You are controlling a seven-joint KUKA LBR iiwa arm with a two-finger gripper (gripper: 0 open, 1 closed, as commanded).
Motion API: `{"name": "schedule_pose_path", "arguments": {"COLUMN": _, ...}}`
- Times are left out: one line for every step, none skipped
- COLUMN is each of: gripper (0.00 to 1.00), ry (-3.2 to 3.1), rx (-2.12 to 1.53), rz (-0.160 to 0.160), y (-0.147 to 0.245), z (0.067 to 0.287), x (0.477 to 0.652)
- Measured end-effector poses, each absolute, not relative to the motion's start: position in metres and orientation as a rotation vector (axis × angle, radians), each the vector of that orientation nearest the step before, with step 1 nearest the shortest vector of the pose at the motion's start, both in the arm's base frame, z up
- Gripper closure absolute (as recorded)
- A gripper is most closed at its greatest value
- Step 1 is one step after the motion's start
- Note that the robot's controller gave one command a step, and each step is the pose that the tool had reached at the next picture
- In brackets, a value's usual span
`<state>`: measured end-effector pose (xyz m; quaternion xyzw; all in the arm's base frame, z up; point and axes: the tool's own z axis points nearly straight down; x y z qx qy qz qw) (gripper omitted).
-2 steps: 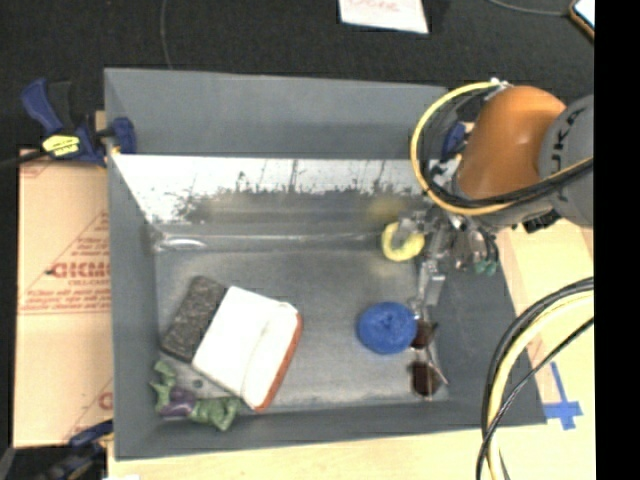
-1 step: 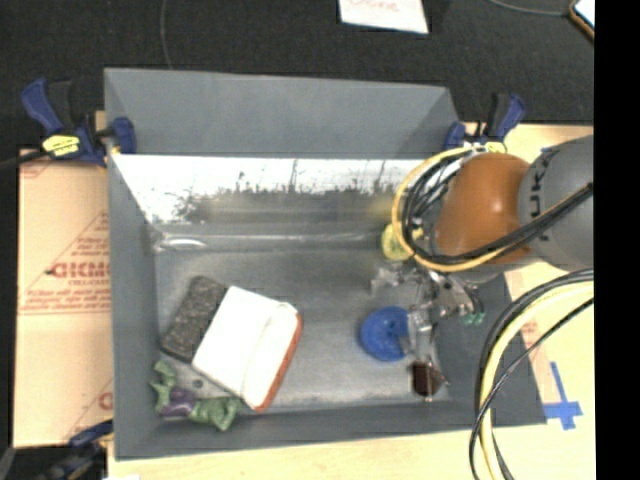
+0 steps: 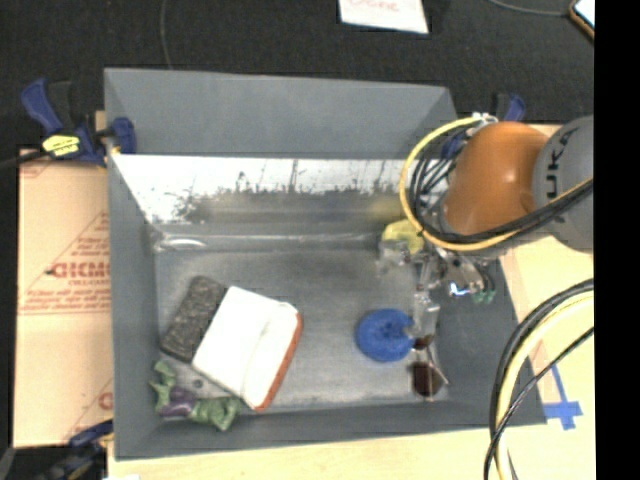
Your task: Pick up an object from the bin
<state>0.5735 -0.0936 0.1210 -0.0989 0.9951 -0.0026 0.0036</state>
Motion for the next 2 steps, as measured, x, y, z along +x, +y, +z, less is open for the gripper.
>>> {"name": "schedule_pose_path", "arguments": {"gripper": 0.00, "ry": 3.133, "rx": -0.198, "rz": -0.004, "y": -0.098, "z": 0.100, "x": 0.558}}
{"name": "schedule_pose_path", "arguments": {"gripper": 0.00, "ry": 3.118, "rx": -0.283, "rz": -0.011, "y": -0.091, "z": 0.072, "x": 0.555}}
